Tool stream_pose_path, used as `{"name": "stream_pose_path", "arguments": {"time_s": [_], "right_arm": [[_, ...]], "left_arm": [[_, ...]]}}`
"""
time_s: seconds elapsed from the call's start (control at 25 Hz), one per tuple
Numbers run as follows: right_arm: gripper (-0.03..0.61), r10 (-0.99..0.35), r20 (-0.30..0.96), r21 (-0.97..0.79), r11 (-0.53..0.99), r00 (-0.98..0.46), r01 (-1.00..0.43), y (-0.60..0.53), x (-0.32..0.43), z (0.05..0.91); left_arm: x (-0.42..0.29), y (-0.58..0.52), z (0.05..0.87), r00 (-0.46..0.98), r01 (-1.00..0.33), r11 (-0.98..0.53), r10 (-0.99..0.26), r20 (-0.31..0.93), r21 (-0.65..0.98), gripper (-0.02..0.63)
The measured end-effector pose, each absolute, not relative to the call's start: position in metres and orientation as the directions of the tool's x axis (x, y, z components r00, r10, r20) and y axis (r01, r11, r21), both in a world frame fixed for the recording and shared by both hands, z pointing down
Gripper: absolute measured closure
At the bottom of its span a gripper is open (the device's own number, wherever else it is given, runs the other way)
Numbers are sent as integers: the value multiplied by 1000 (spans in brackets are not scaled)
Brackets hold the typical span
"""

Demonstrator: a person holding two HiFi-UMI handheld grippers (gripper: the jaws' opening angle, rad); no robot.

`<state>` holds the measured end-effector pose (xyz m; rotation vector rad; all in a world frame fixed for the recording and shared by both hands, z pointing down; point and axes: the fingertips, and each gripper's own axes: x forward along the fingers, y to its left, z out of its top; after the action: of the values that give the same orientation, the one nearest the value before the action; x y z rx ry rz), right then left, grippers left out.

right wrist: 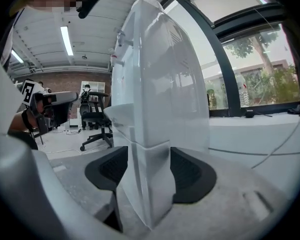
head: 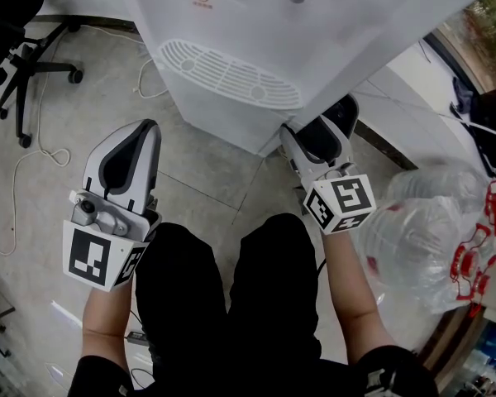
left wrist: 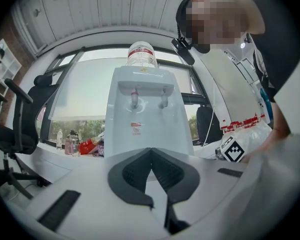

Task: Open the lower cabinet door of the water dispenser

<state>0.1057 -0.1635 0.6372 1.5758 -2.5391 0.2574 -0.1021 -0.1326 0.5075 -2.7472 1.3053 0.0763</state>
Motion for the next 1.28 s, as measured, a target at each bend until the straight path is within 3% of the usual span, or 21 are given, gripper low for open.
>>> {"name": "stream_pose_path", "arguments": {"time_s": [0.64, 1.28], "right_arm": [[345, -878, 221, -63, 421, -424, -905, -164, 107, 637], [382, -803, 245, -72, 544, -543, -836, -132, 87, 641]], "left_arm": [[-105, -135, 507, 634, -773, -630, -768, -94, -67, 606], [-94, -131, 506, 639, -769, -635, -765, -80, -73, 605]]}}
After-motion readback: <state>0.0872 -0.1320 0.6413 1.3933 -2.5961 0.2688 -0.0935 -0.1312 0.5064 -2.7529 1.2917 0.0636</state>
